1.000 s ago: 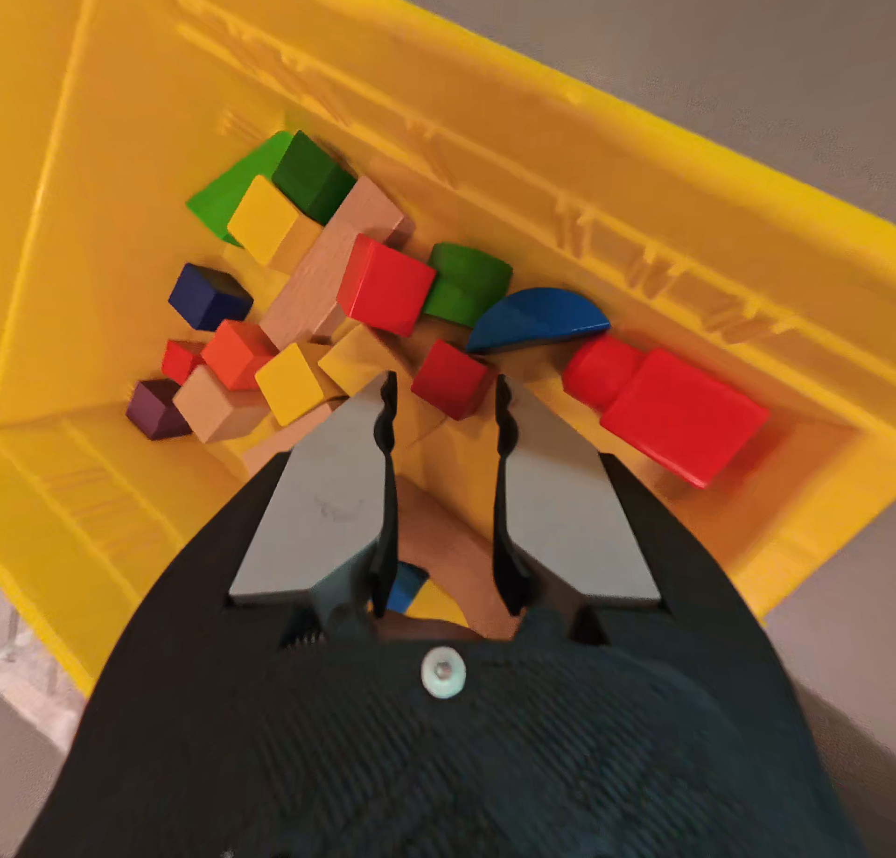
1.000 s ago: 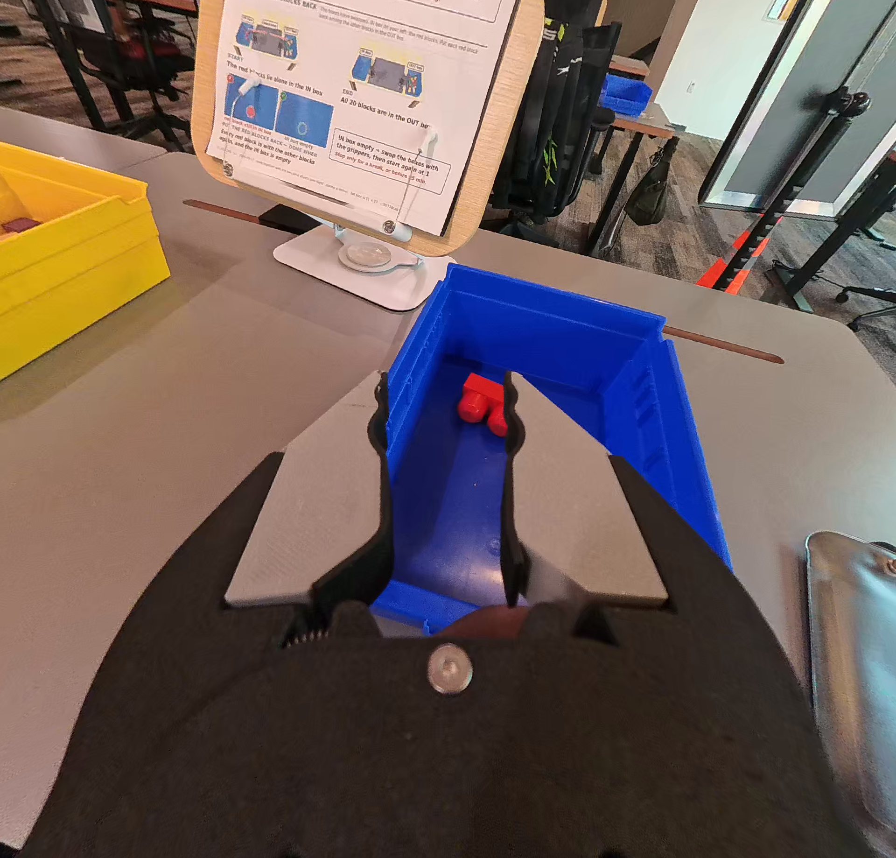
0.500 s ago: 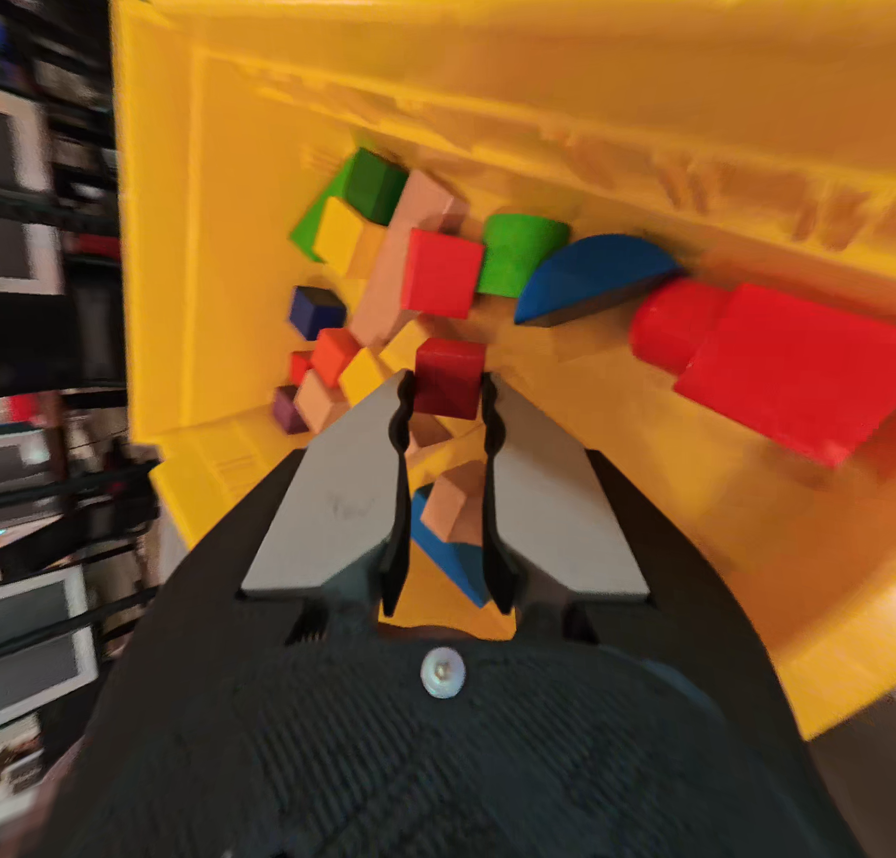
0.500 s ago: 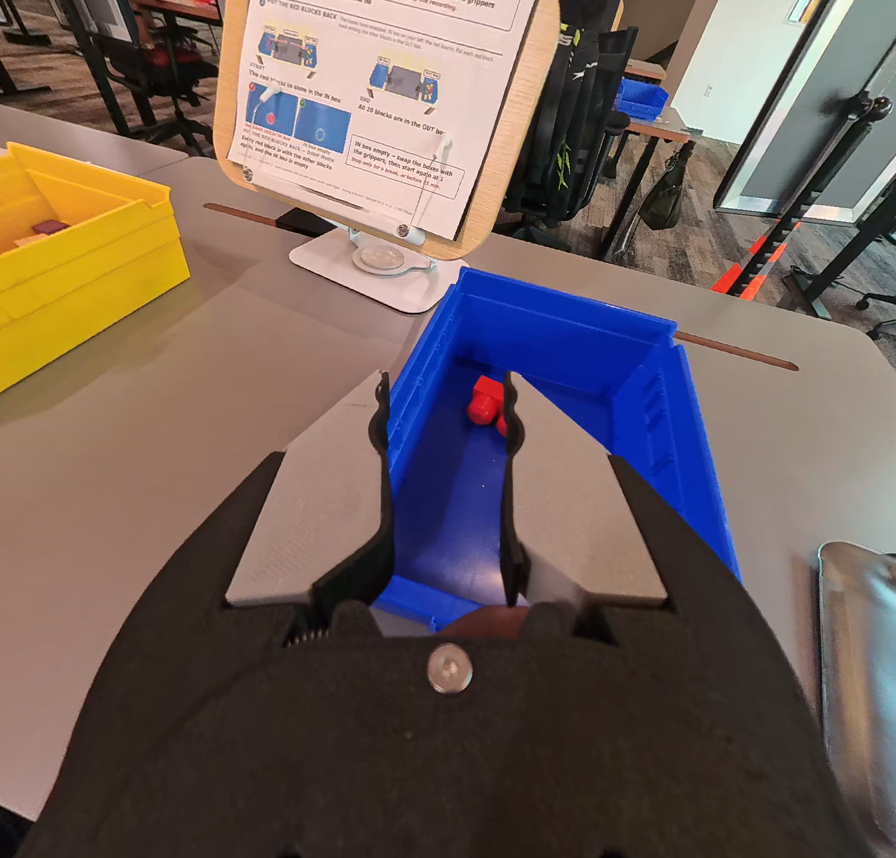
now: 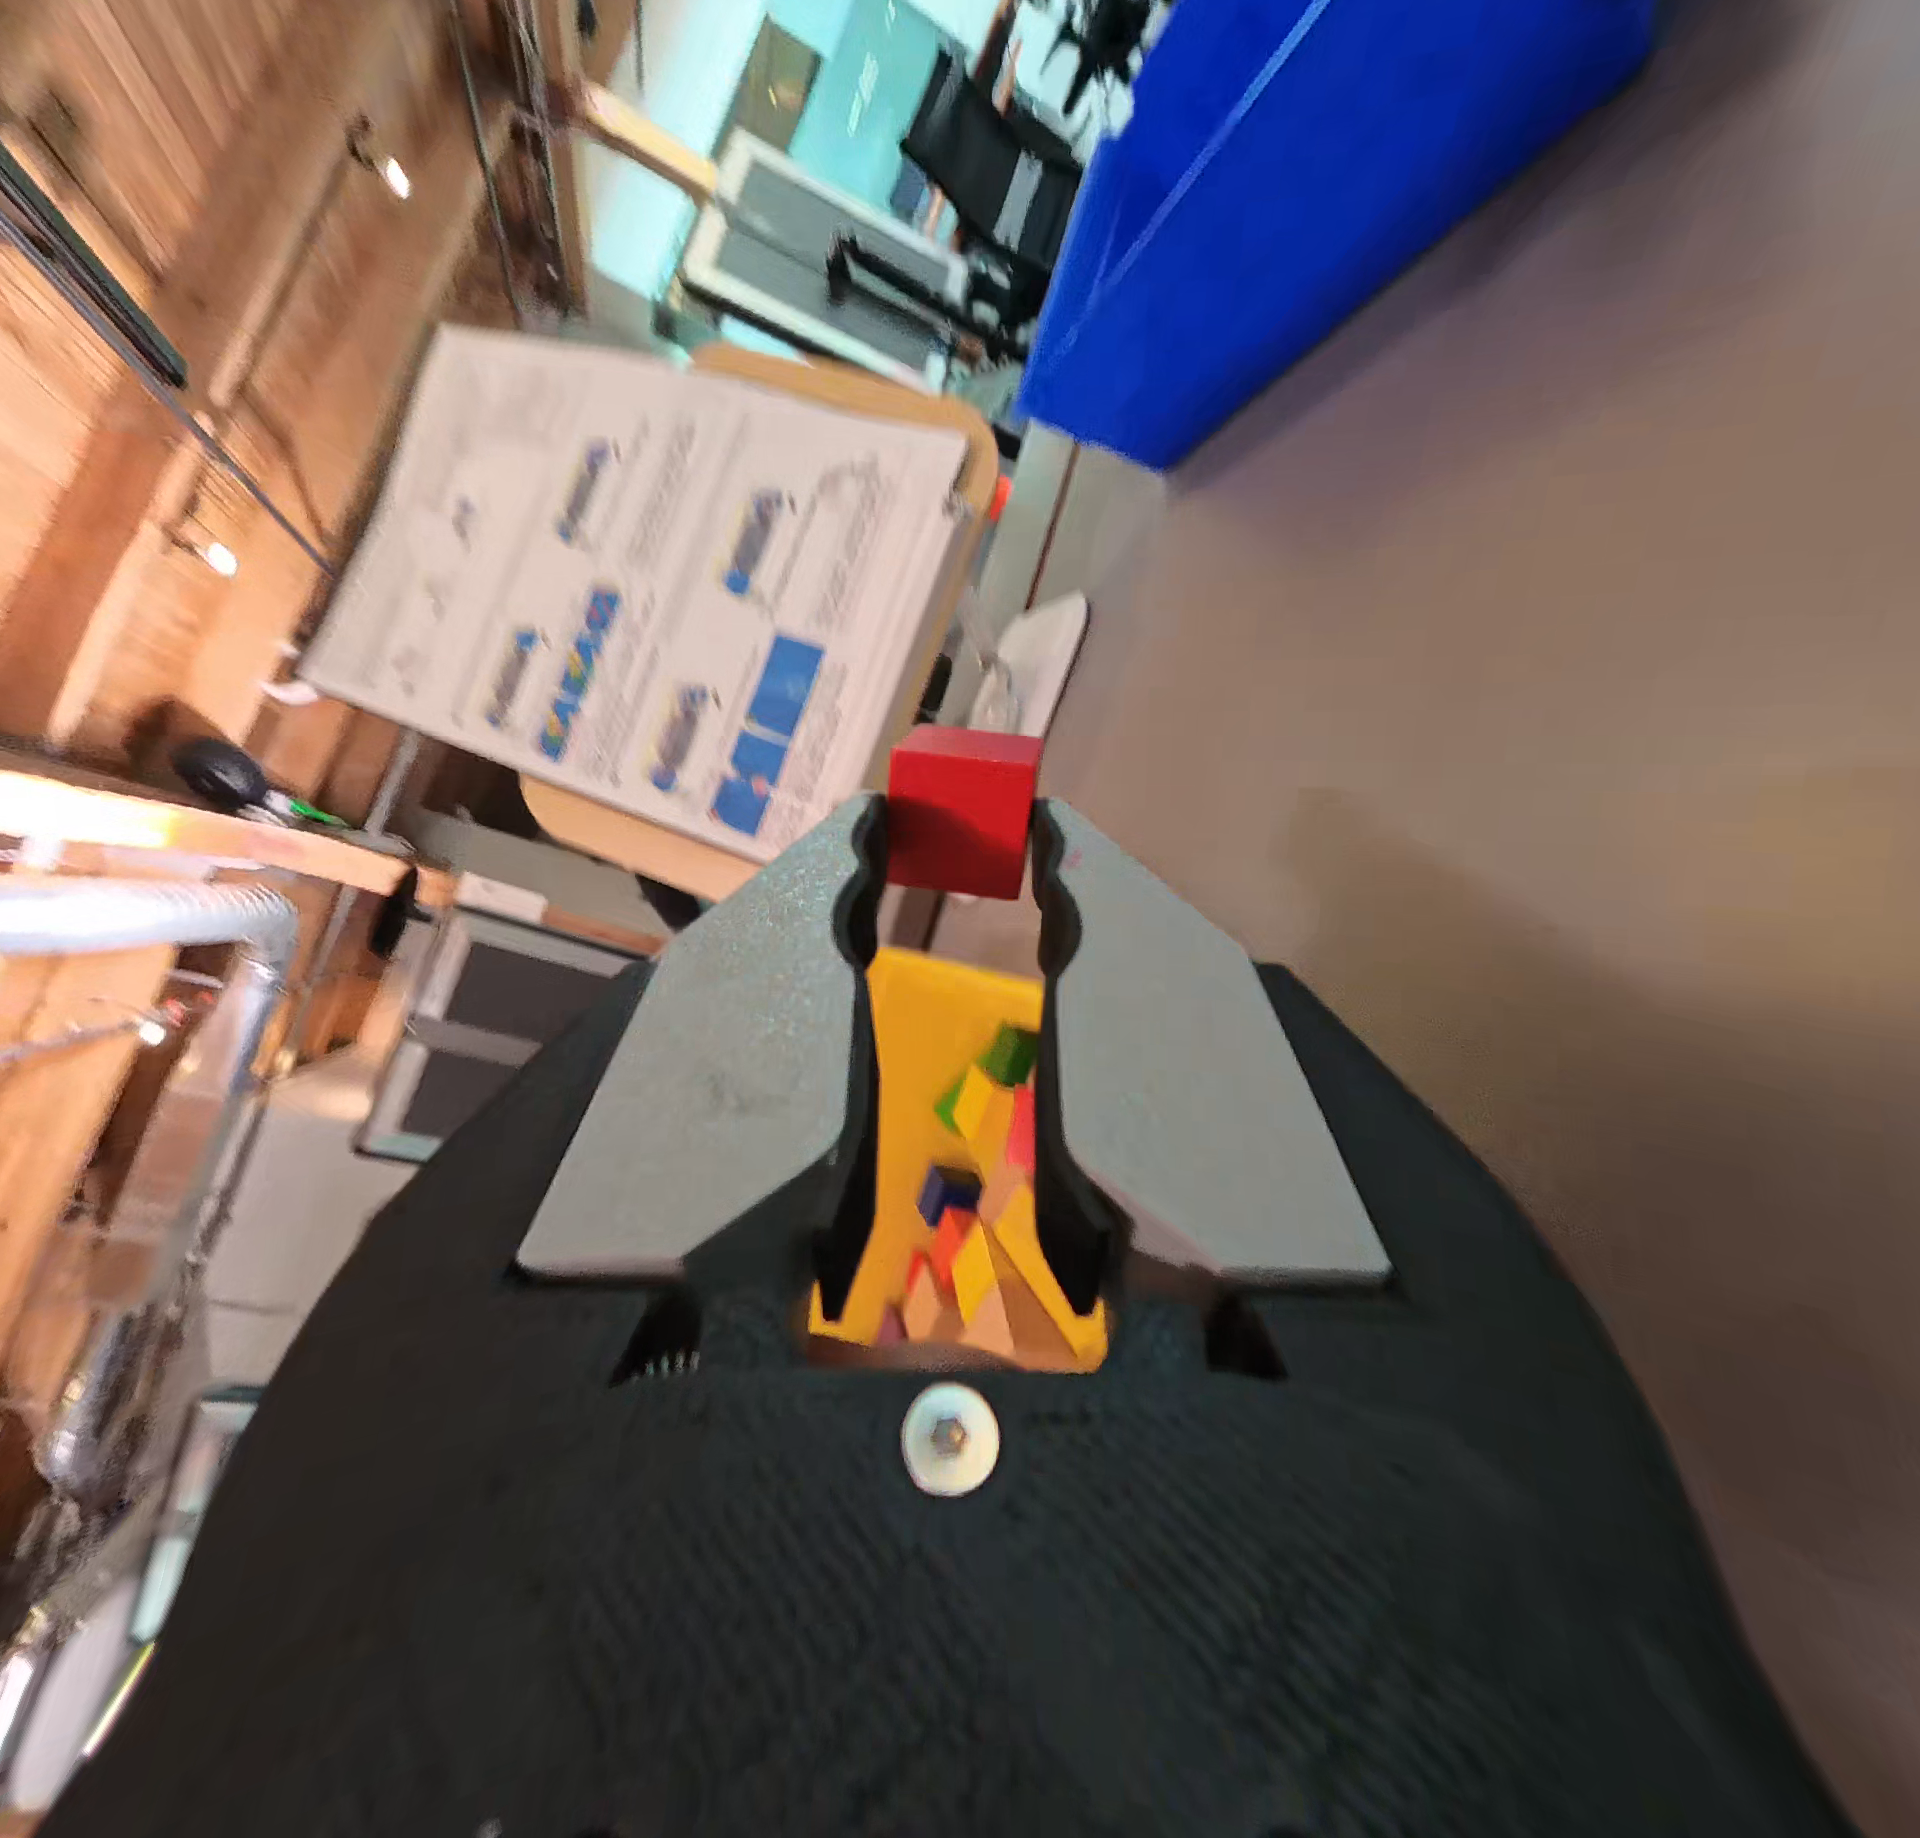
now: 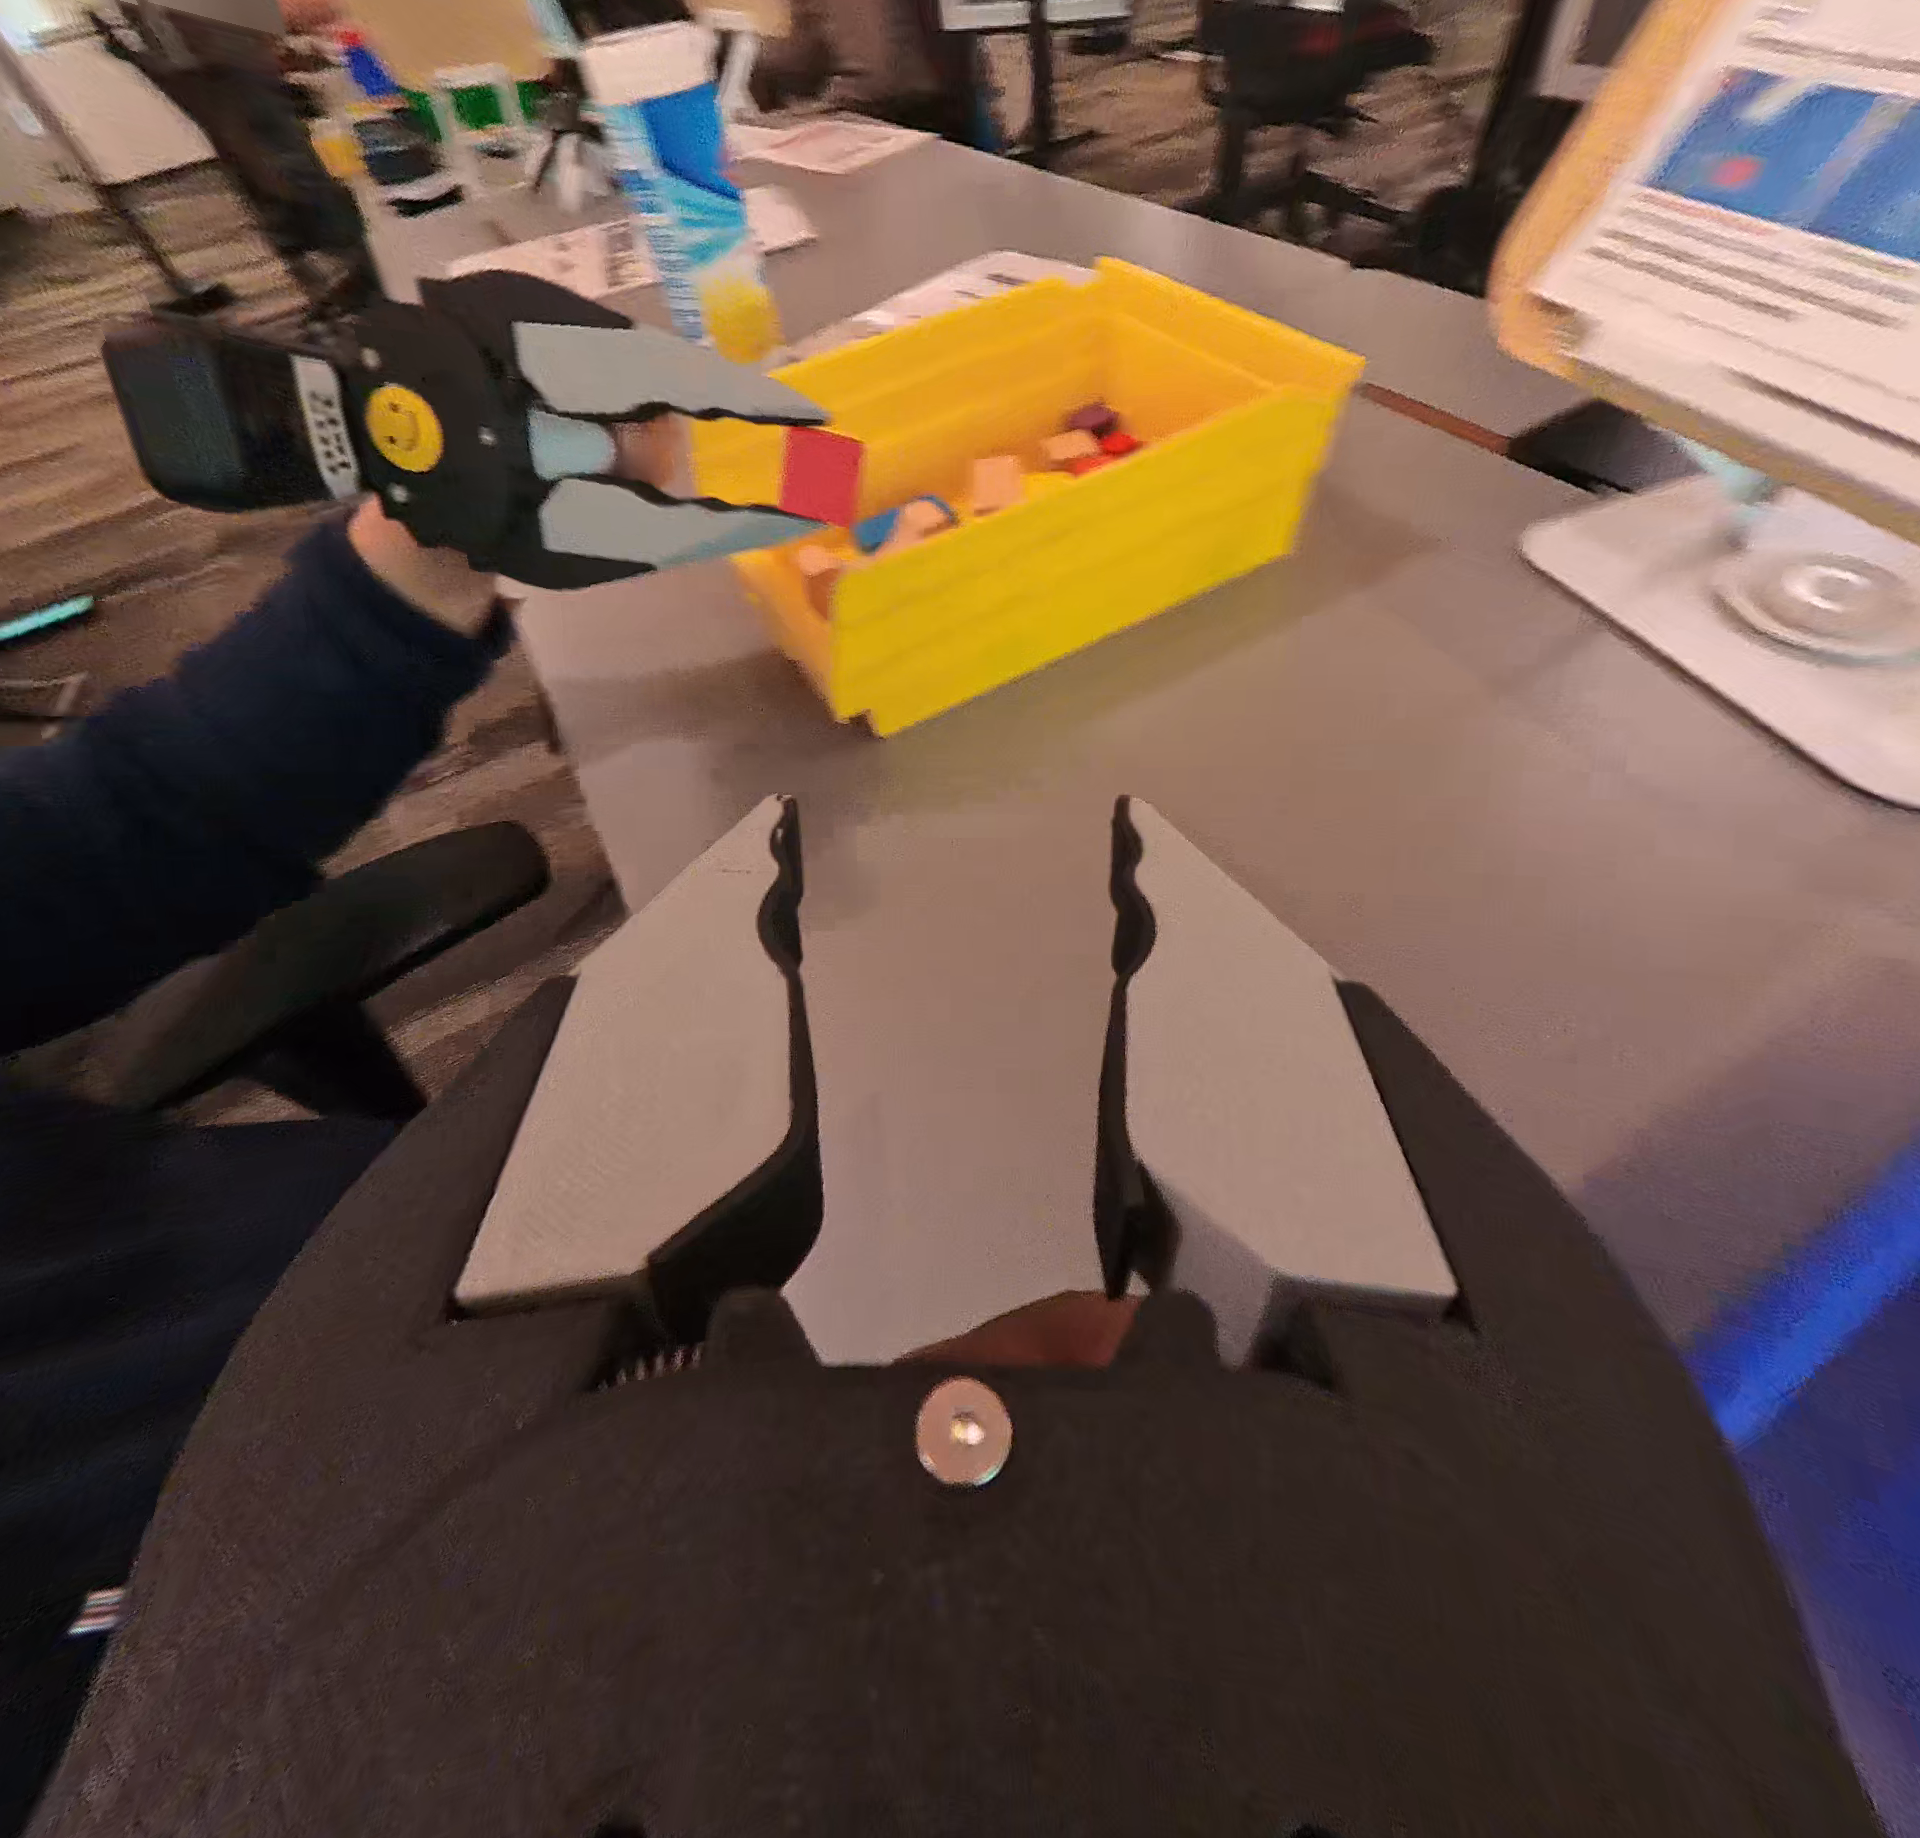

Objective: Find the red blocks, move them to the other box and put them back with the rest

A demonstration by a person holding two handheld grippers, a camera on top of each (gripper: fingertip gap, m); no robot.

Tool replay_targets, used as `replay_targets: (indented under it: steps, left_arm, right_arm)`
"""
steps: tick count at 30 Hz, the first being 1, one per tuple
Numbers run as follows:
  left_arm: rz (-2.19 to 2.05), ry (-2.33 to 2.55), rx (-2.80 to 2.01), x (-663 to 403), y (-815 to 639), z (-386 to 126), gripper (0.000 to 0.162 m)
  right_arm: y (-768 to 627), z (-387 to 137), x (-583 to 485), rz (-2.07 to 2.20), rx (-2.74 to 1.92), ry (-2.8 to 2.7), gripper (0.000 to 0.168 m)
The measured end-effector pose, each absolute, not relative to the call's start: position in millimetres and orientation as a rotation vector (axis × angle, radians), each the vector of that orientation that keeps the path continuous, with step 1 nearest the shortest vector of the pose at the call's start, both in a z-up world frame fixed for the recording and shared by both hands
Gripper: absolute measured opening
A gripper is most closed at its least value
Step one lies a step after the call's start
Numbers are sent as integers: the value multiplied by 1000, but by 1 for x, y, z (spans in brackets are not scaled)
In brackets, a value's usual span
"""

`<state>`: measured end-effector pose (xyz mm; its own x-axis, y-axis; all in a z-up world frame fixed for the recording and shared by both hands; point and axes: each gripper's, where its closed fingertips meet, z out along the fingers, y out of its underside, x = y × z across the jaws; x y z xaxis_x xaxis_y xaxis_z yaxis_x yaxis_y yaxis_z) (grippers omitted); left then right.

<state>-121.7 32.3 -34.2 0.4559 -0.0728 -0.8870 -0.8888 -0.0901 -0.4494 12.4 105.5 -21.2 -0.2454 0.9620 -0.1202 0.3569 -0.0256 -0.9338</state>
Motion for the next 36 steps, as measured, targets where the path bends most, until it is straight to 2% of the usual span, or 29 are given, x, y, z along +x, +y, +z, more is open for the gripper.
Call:
replay_targets:
  steps: [4,10,15,17,23,25,30,34,36]
  left_arm:
    - [821,973,-1357,-47,35,-18,26]
    - [887,1020,-1280,4,48,-19,26]
    - [868,985,-1280,10,59,-22,26]
    - [903,982,-1302,5,66,-26,25]
    - [692,860,-1421,4,68,-32,22]
    - [607,780,-1486,-5,64,-27,11]
    - [538,445,-1697,-78,58,-22,6]
    - [556,151,-1787,-155,42,-23,16]
    - [521,40,-1826,-183,33,-28,30]
  right_arm:
    - [63,-14,-1,1375,-1356,-1641,66]
    - [52,-17,-8,1331,-1347,-1629,65]
    - [53,-26,-10,1351,-1365,-1662,53]
    - [53,-27,-11,1357,-1364,-1674,27]
    - [82,-35,-9,1166,-1380,-1670,26]
    - [116,-29,-1,1098,-1410,-1584,26]
    - [235,-10,49,995,-1574,-1191,26]
    - [315,-40,86,842,-1760,-977,26]
    - [330,-64,91,792,-1850,-988,34]
